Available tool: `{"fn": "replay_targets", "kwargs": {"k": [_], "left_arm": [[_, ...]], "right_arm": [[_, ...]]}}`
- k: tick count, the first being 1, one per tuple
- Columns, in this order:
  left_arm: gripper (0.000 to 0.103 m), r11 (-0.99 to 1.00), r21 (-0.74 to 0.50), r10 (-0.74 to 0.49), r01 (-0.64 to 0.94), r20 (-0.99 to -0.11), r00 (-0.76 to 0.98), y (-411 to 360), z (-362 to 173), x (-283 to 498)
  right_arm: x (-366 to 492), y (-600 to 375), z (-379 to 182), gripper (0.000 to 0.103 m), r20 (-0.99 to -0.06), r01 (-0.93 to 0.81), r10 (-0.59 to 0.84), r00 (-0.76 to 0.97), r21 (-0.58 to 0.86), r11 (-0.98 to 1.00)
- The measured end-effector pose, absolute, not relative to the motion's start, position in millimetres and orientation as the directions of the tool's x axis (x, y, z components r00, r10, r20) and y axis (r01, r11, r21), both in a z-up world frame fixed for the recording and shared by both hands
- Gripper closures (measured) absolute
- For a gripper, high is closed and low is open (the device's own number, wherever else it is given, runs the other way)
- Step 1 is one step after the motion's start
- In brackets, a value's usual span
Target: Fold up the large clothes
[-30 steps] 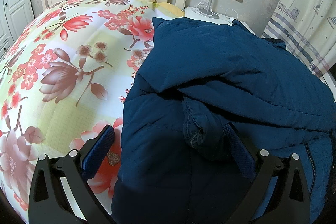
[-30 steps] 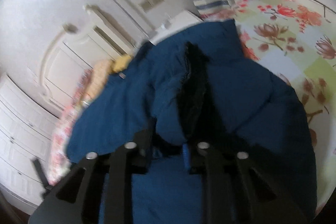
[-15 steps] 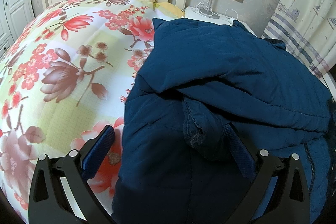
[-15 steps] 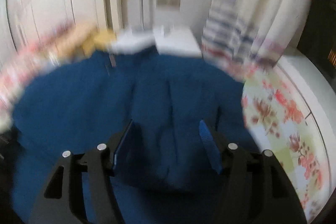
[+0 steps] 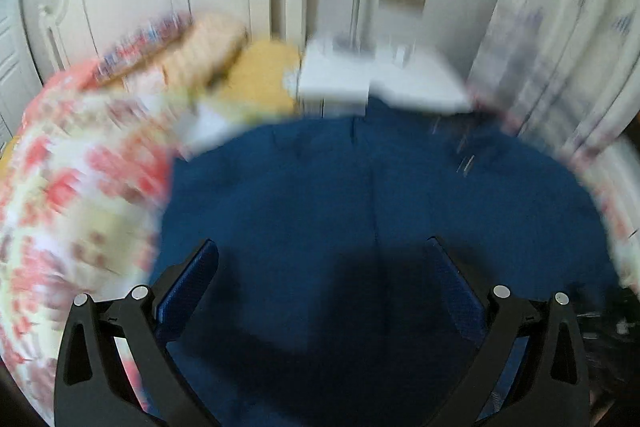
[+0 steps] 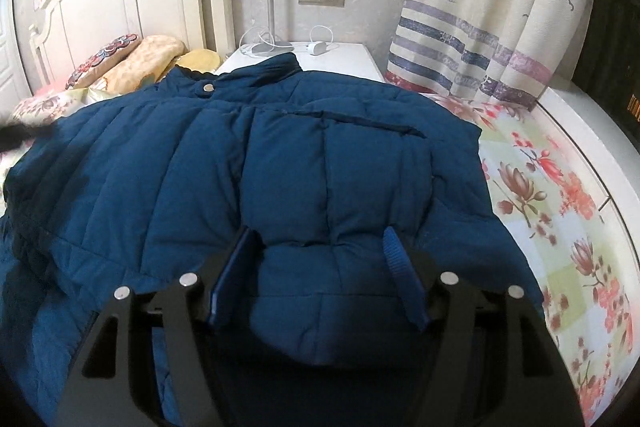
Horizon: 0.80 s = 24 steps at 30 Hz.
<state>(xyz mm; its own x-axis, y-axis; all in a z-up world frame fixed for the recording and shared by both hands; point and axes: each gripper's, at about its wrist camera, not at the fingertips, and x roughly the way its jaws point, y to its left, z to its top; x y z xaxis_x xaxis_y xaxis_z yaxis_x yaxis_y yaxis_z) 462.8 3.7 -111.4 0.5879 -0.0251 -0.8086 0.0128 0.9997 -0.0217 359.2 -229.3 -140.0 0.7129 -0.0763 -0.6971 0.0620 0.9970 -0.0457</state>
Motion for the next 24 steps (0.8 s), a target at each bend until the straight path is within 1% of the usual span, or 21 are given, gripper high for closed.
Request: {"fn": "replay_targets", "kwargs": {"k": [1,2,3,6,8,11,13,15,16,17,19,20,21,23,24], "left_arm": [[0.004,1.000,0.016,0.006,0.013,-0.824,0.566,-2,-128,469],[0.004,0.998,0.059,0.035,0.019,-0.797,0.603,-7,-132,465],[0.004,0.997,0.078,0.051,0.018,-0.791,0.610,-10,-132,463],[0.005,0.996,0.090,0.077,-0.008,-0.805,0.588,-13,-117,461],[0.005,0.998,0.058,0.020,0.037,-0.753,0.658,-26,-91,455],[0.005,0.988,0.093,-0.019,0.124,-0.720,0.694,-62,-78,461],[0.005,0.980,0.126,-0.012,0.157,-0.742,0.671,-86,-89,477],[0.004,0.970,0.161,0.015,0.184,-0.791,0.612,-107,-116,495],[0.004,0.967,0.184,0.039,0.179,-0.795,0.605,-111,-129,500],[0.004,0.969,0.179,0.036,0.172,-0.786,0.617,-109,-130,502],[0.005,0.974,0.141,0.006,0.176,-0.796,0.605,-103,-127,503],[0.005,0.976,0.112,-0.024,0.187,-0.797,0.603,-95,-120,502],[0.005,0.977,0.109,-0.028,0.182,-0.786,0.617,-89,-114,500],[0.005,0.987,0.128,0.029,0.098,-0.739,0.673,-60,-96,501],[0.005,0.991,0.123,0.052,0.057,-0.732,0.679,-44,-93,503]], "right_arm": [[359,-230,-140,0.036,-0.697,0.060,-0.073,0.713,-0.043,0.997],[359,-230,-140,0.036,-0.697,0.057,-0.069,0.713,-0.040,0.998],[359,-230,-140,0.035,-0.698,0.057,-0.068,0.713,-0.039,0.998],[359,-230,-140,0.035,-0.697,0.056,-0.061,0.715,-0.030,0.998],[359,-231,-140,0.035,-0.696,0.056,-0.053,0.716,-0.019,0.998],[360,-234,-140,0.035,-0.696,0.053,-0.044,0.717,-0.009,0.999],[360,-235,-140,0.034,-0.696,0.051,-0.038,0.717,-0.002,0.999],[359,-235,-140,0.034,-0.695,0.049,-0.035,0.718,0.000,0.999],[359,-235,-140,0.034,-0.694,0.048,-0.033,0.719,0.002,0.999],[359,-235,-140,0.034,-0.694,0.048,-0.032,0.719,0.004,0.999],[360,-236,-140,0.032,-0.694,0.044,-0.026,0.719,0.008,0.999],[360,-236,-140,0.032,-0.695,0.041,-0.021,0.719,0.012,0.999],[360,-236,-140,0.031,-0.694,0.040,-0.019,0.719,0.014,0.999],[359,-237,-140,0.030,-0.693,0.036,-0.009,0.721,0.024,0.999],[359,-237,-140,0.030,-0.693,0.033,-0.004,0.721,0.030,0.999]]}}
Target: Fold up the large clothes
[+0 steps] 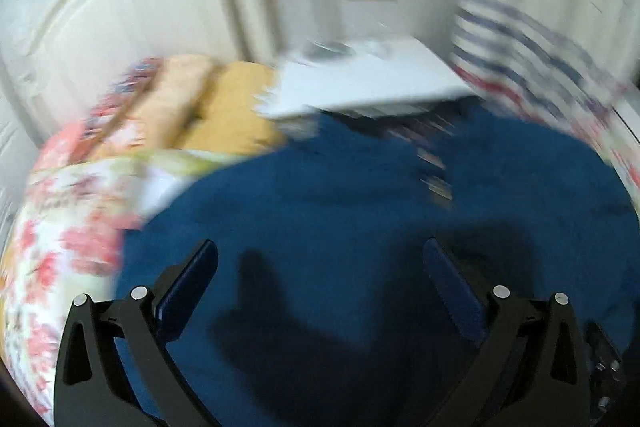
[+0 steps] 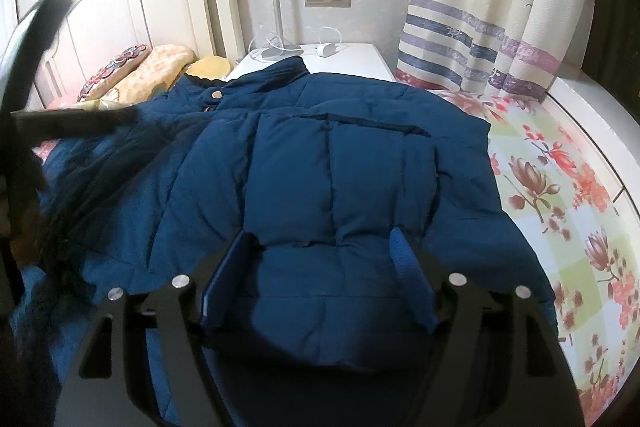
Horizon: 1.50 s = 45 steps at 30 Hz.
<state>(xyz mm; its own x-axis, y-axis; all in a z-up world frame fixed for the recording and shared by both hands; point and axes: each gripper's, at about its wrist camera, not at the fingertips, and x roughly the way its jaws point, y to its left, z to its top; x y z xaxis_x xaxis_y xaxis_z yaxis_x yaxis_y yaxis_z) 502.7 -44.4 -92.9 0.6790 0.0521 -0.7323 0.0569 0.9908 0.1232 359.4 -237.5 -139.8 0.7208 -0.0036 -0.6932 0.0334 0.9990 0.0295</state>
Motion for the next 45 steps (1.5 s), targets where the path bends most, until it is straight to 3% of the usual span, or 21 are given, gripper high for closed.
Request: {"fn": "replay_targets", "kwargs": {"k": [2,5,9,12,15,19,23,25,29,35,39,41,45], "left_arm": [[0.005,0.996,0.087,0.082,-0.023,-0.762,0.643,-7,-98,519],[0.004,0.999,0.045,0.047,-0.018,-0.822,0.567,24,-127,536],[0.004,0.998,0.056,0.043,0.002,-0.790,0.611,25,-135,529],[0.004,0.998,0.062,0.047,0.002,-0.788,0.614,25,-136,527],[0.004,0.999,0.046,0.035,0.002,-0.782,0.622,29,-136,527],[0.004,0.998,0.056,0.043,0.000,-0.776,0.630,24,-136,524],[0.004,0.998,0.060,0.047,-0.001,-0.772,0.634,22,-136,524],[0.004,0.998,0.061,0.048,0.000,-0.771,0.635,22,-135,523],[0.004,0.998,0.070,0.055,-0.003,-0.765,0.641,21,-135,522],[0.004,0.998,0.067,0.054,-0.004,-0.765,0.642,22,-134,522],[0.004,0.997,0.073,0.059,-0.005,-0.763,0.644,21,-135,521],[0.004,0.997,0.076,0.062,-0.006,-0.761,0.645,21,-135,520],[0.004,0.996,0.089,0.075,-0.011,-0.755,0.651,18,-134,520]], "right_arm": [[359,-238,-140,0.029,-0.693,0.031,0.003,0.721,0.036,0.999],[359,-237,-140,0.028,-0.692,0.026,0.005,0.722,0.035,0.999],[355,-237,-136,0.028,-0.677,0.016,0.022,0.735,0.049,0.999],[341,-257,-118,0.032,-0.610,0.036,0.068,0.789,0.157,0.987],[334,-274,-94,0.033,-0.548,0.098,0.024,0.836,0.192,0.976],[366,-257,-82,0.042,-0.604,0.050,0.000,0.797,0.066,0.997],[413,-237,-102,0.043,-0.686,-0.012,-0.031,0.727,-0.057,0.998],[434,-238,-133,0.038,-0.736,-0.023,-0.057,0.674,-0.098,0.995],[429,-239,-139,0.036,-0.717,-0.016,-0.052,0.695,-0.088,0.996],[401,-240,-113,0.037,-0.687,0.022,-0.055,0.725,-0.057,0.998],[360,-225,-104,0.035,-0.660,-0.004,-0.083,0.747,-0.130,0.992],[359,-224,-122,0.030,-0.699,-0.009,-0.113,0.706,-0.168,0.986],[370,-247,-143,0.017,-0.739,0.019,-0.041,0.673,-0.038,0.999]]}}
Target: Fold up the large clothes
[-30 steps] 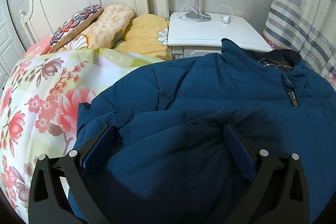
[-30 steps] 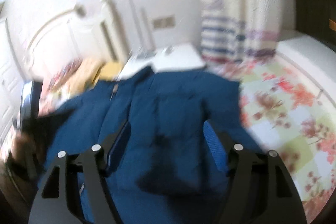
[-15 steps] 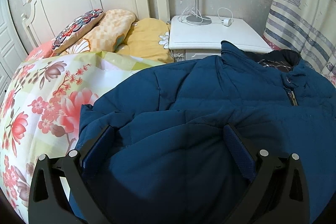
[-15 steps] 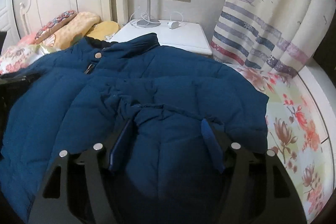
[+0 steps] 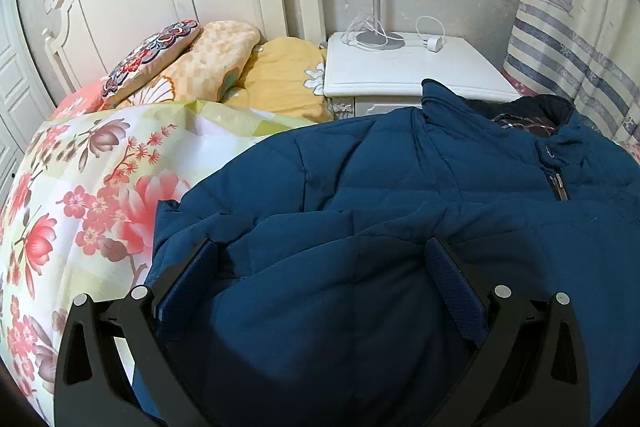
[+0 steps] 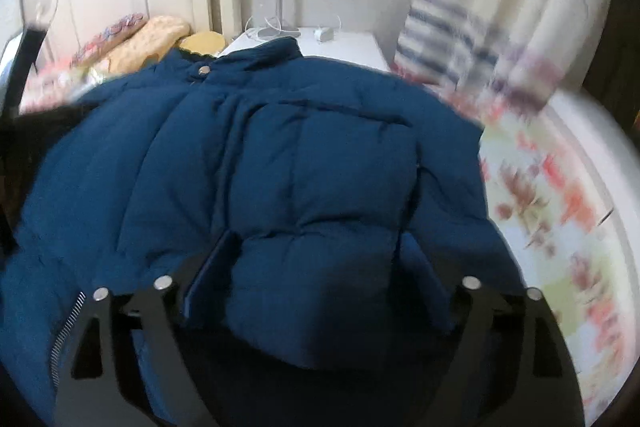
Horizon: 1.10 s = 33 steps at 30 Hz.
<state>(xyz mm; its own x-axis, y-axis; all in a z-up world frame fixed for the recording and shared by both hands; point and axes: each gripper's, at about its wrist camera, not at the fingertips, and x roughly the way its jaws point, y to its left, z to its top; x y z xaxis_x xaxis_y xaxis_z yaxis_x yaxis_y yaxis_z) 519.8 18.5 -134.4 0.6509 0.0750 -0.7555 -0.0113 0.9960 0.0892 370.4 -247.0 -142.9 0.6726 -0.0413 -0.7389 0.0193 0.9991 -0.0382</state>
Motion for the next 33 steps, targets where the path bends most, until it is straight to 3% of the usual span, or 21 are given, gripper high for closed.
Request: {"fn": "replay_targets", "kwargs": {"k": [12,17,20,24,27,28,31,33], "left_arm": [[0.005,0.989,0.114,0.146,-0.091,-0.746,0.650,20,-121,501],[0.005,0.999,-0.035,-0.024,0.001,-0.667,0.745,5,-73,415],[0.005,0.993,-0.004,-0.091,0.118,-0.663,0.743,-23,-69,363],[0.005,0.978,0.080,-0.071,0.193,-0.742,0.666,-55,-102,347],[0.004,0.965,0.148,-0.011,0.217,-0.801,0.598,-67,-140,349],[0.004,0.968,0.121,-0.037,0.220,-0.799,0.600,-63,-146,350],[0.004,0.976,0.084,-0.048,0.199,-0.812,0.582,-49,-140,350],[0.004,0.984,0.104,-0.010,0.142,-0.770,0.637,-32,-128,343]], "right_arm": [[369,-251,-145,0.014,-0.741,0.009,0.010,0.671,0.022,1.000],[331,-269,-114,0.018,-0.673,0.051,0.053,0.738,0.134,0.990],[305,-241,-101,0.015,-0.658,-0.018,0.051,0.751,0.057,0.998],[303,-181,-140,0.014,-0.780,-0.178,-0.030,0.625,-0.180,0.967],[301,-190,-150,0.004,-0.776,-0.124,-0.023,0.631,-0.130,0.984],[302,-195,-149,0.003,-0.788,-0.116,-0.004,0.616,-0.096,0.989],[293,-210,-138,0.003,-0.804,-0.107,0.008,0.595,-0.069,0.992],[284,-230,-132,0.003,-0.776,-0.050,-0.044,0.629,-0.097,0.994]]}}
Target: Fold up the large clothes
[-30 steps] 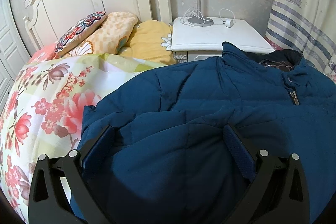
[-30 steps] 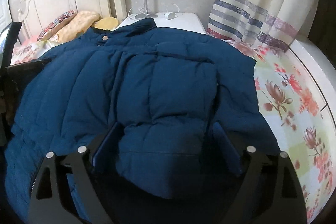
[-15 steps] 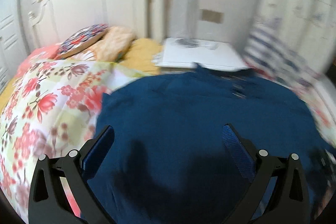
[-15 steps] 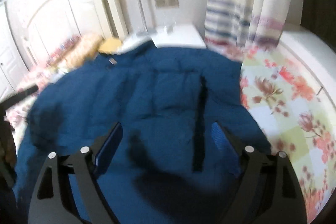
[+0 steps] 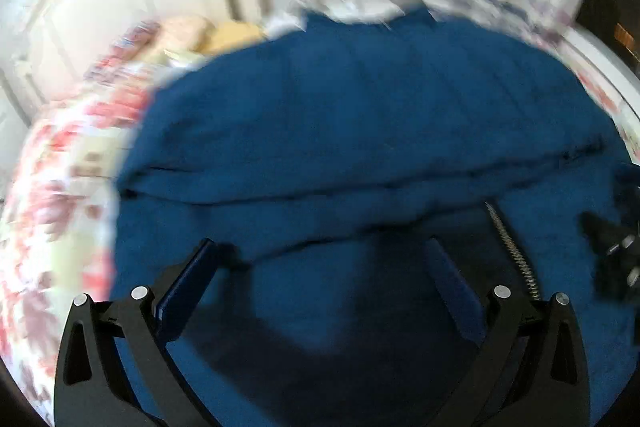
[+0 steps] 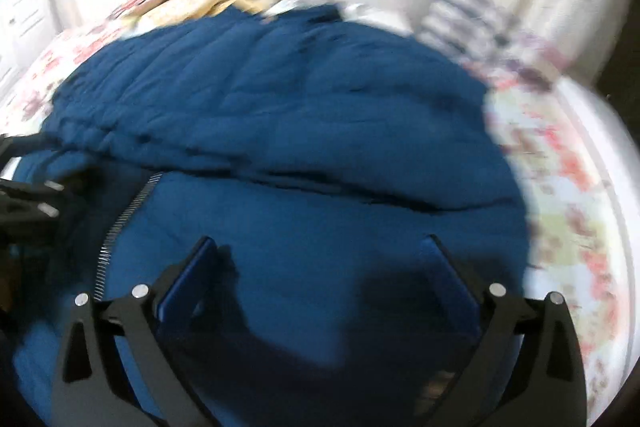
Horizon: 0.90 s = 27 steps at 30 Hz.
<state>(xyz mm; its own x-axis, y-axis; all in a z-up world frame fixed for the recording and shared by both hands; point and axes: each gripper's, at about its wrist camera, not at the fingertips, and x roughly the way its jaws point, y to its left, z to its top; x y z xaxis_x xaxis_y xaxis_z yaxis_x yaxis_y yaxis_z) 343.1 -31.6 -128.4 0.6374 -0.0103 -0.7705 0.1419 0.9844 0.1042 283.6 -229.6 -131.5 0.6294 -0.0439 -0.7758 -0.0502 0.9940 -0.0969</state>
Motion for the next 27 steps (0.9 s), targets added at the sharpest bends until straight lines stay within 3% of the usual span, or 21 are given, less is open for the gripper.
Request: {"fn": "replay_targets", "kwargs": {"k": [2,4,6,7,21,24,27], "left_arm": [[0.004,0.993,0.107,0.045,0.056,-0.753,0.656,-8,-126,336],[0.004,0.995,0.095,0.069,0.012,-0.794,0.603,12,-140,341],[0.004,0.999,-0.042,-0.029,-0.009,-0.823,0.567,31,-144,346],[0.004,0.999,-0.050,-0.028,-0.022,-0.818,0.574,34,-143,345],[0.005,0.988,0.136,0.148,-0.067,-0.769,0.622,9,-140,325],[0.005,0.995,0.098,0.070,0.006,-0.753,0.654,-3,-125,301],[0.005,0.991,0.064,-0.031,0.121,-0.755,0.655,-28,-119,284]], "right_arm": [[279,-260,-133,0.003,-0.769,0.019,-0.084,0.634,-0.093,0.996],[283,-296,-152,0.002,-0.798,0.085,-0.087,0.597,-0.045,0.995],[283,-312,-156,0.002,-0.792,0.079,-0.007,0.610,0.052,0.996],[284,-310,-155,0.002,-0.794,0.076,-0.027,0.608,0.024,0.997],[294,-305,-155,0.002,-0.787,0.000,-0.022,0.617,-0.028,1.000],[283,-287,-144,0.004,-0.760,0.031,-0.112,0.640,-0.120,0.992],[255,-242,-127,0.004,-0.725,-0.076,-0.010,0.688,-0.086,0.993]]}}
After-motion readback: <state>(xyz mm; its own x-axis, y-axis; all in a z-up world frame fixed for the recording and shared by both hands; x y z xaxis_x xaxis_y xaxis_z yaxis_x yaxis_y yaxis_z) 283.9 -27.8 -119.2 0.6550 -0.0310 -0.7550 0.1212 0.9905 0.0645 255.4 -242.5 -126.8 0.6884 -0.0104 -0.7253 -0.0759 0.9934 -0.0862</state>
